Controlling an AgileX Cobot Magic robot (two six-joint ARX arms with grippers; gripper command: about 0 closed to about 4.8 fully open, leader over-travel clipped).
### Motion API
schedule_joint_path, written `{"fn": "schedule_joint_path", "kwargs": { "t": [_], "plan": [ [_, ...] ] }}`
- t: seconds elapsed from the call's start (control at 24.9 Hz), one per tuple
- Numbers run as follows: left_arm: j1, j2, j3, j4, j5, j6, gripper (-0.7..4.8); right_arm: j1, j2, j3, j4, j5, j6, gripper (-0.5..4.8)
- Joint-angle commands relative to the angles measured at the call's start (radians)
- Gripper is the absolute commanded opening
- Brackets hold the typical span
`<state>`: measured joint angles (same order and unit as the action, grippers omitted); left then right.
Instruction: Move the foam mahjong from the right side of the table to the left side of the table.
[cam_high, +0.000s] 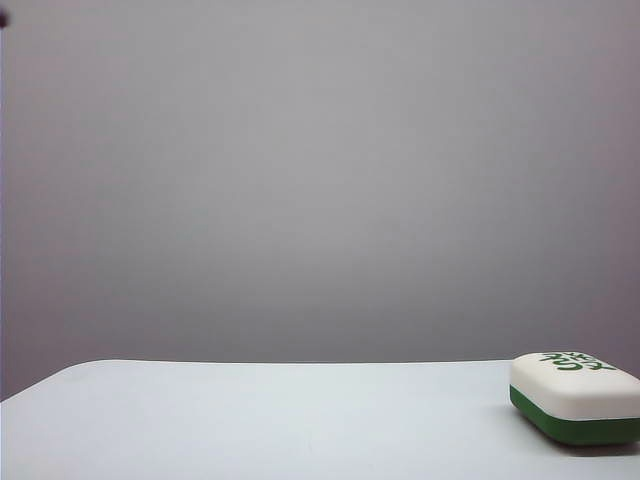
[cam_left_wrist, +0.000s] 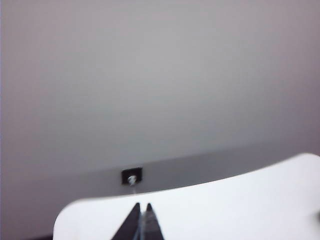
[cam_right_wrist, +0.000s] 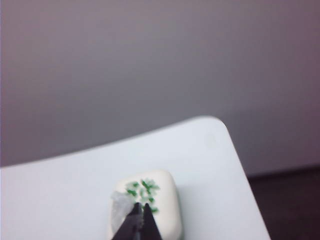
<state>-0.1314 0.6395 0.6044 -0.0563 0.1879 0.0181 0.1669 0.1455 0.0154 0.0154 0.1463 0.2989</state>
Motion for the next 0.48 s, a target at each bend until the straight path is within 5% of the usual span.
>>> {"fn": "schedule_joint_path", "kwargs": {
  "t": [0.04,0.28,0.36,0.48],
  "plan": [
    [0.000,0.183,0.211,-0.179,0.079,0.168,-0.05,-0.001,0.151,0.088,0.019,0.012,0.008,-0.05],
    [0.000,0.298,0.385,-0.336,0.214,0.264,-0.05,-0.004,0.497,0.274,0.019,0.002,-0.076,-0.05],
    [0.000,0.312,0.422,-0.371,0.342,0.325,-0.05,-0.028,0.663,0.362,0.019,-0.080,-0.119,-0.05],
    [-0.001,0.323,0.476,-0.442,0.385,0.327,-0.05,-0.077,0.841,0.459,0.018,-0.211,-0.119,-0.05]
  ]
}}
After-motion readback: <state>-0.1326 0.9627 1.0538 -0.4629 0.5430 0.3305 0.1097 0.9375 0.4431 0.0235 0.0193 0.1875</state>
